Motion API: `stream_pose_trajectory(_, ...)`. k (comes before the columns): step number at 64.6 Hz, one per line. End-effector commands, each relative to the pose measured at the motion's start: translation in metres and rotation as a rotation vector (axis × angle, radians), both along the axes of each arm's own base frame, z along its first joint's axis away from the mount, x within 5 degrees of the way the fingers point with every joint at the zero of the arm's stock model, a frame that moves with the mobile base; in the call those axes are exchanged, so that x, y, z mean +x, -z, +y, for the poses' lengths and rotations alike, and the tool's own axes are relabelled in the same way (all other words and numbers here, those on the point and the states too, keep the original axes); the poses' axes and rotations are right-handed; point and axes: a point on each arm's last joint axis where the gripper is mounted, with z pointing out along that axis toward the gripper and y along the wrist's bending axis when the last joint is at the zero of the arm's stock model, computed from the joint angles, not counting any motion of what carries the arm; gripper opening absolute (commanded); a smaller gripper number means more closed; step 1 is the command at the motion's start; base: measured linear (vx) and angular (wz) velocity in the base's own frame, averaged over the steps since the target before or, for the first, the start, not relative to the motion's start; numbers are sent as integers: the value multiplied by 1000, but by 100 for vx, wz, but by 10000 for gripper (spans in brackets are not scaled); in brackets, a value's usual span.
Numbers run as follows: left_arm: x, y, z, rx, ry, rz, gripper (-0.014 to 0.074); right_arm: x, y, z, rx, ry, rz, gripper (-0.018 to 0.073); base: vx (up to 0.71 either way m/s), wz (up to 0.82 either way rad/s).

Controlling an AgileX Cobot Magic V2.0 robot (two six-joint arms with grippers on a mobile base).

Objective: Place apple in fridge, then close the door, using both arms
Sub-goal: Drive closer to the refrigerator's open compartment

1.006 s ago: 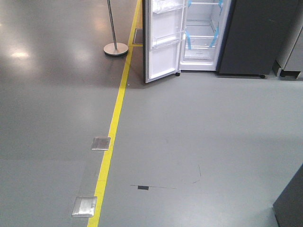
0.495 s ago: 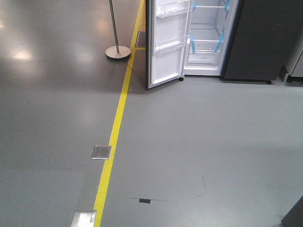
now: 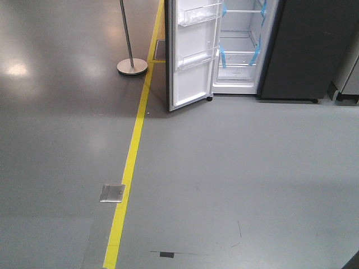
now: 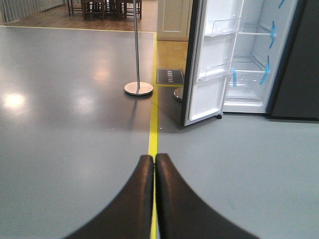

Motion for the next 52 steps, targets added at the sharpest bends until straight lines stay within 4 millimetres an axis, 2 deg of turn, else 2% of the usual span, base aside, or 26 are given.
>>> stream_pose_trajectory(1, 1, 1, -2, -5, 20, -56, -5, 3, -14, -1, -6, 9, -93, 188, 16, -6)
stream_pose_trajectory(52, 1, 1, -2, -5, 20, -56, -5, 3, -14, -1, -6, 9, -93, 188, 16, -7)
